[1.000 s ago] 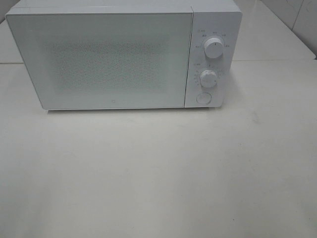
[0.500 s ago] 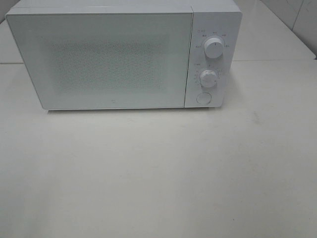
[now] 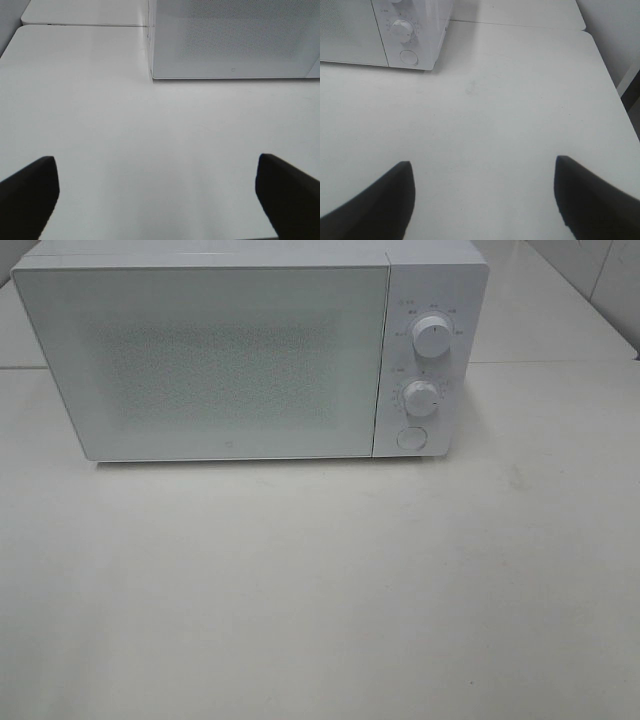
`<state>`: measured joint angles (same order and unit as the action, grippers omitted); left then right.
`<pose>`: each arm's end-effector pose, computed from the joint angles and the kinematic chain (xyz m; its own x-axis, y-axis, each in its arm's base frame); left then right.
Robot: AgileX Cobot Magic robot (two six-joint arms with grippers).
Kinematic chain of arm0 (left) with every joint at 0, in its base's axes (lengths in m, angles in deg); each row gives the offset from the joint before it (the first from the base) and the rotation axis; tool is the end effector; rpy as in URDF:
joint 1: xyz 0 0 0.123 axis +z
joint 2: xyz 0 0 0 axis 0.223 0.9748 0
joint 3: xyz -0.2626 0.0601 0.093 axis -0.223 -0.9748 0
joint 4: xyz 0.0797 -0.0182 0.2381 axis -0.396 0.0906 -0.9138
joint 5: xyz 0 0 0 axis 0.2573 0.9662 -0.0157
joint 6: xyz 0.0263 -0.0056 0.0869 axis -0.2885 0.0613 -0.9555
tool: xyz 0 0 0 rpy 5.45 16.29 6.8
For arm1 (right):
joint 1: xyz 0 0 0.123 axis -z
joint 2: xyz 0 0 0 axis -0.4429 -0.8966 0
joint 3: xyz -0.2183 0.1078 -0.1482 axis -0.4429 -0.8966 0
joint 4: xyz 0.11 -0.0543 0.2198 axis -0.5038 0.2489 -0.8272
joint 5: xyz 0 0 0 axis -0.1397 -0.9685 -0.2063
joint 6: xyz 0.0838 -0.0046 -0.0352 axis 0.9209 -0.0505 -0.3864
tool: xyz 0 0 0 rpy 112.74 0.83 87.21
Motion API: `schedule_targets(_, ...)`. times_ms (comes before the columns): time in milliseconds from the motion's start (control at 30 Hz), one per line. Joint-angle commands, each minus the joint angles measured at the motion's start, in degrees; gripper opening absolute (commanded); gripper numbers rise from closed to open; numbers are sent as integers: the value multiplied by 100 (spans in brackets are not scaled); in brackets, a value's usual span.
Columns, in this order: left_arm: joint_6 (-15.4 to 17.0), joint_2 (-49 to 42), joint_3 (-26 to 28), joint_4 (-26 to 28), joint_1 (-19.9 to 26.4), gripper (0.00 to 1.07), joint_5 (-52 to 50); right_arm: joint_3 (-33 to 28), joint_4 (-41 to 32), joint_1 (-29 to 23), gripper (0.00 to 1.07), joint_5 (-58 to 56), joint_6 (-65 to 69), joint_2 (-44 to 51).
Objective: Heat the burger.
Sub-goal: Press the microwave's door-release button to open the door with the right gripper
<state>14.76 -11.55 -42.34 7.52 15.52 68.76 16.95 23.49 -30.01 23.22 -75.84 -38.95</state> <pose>-0.0092 -0.0140 0.2829 -0.4406 0.0090 -0.8977 0.1012 0.9941 -0.0397 -0.0031 -0.0028 0.2817 -0.4042 -0.0387 -0.9138 -0.0435 0.9988 -0.0230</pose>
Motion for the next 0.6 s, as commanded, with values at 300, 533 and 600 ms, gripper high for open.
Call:
schedule_targets(300, 0, -97, -17, 29, 17, 100, -29, -17, 23, 29, 76, 92, -34, 160)
schedule_targets(533, 0, -97, -17, 29, 17, 100, -29, -17, 23, 23, 76, 92, -34, 155)
schedule_targets(600, 0, -97, -17, 29, 17, 100, -29, -17, 17, 23, 76, 92, -34, 155)
